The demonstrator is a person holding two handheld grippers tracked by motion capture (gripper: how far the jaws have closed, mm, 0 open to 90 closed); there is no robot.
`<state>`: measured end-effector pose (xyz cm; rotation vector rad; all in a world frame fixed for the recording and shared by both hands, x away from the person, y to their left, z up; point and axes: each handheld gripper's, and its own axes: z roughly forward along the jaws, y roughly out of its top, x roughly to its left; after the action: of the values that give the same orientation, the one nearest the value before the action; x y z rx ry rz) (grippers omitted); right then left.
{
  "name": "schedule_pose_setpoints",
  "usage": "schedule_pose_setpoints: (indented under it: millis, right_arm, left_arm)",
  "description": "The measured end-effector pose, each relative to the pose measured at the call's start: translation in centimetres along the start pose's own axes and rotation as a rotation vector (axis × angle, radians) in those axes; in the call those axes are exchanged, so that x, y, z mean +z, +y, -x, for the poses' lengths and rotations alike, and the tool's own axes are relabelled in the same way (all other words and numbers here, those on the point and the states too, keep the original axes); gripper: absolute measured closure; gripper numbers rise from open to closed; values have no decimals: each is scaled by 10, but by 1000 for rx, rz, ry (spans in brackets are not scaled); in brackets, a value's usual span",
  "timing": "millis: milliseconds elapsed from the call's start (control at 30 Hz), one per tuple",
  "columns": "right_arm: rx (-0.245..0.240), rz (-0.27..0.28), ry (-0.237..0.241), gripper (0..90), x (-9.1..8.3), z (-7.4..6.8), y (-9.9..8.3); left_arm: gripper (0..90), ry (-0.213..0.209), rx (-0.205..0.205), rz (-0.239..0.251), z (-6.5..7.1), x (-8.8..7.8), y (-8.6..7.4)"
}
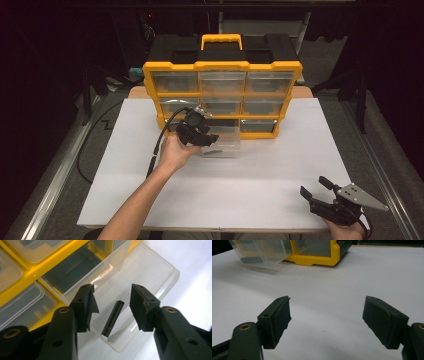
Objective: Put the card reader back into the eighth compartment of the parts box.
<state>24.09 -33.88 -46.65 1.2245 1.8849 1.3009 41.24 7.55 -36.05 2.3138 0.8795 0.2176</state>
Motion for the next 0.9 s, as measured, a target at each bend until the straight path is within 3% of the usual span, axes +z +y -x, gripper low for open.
schedule_pose_setpoints:
  millis: [300, 900]
  right_arm:
    - [-1, 0, -2, 223, 0, 0, 0]
    - [-9, -1, -5, 223, 0, 0, 0]
  left_arm:
    - [454, 5, 3, 13, 5, -8, -5]
    - [425, -3, 24, 61, 17, -25, -24]
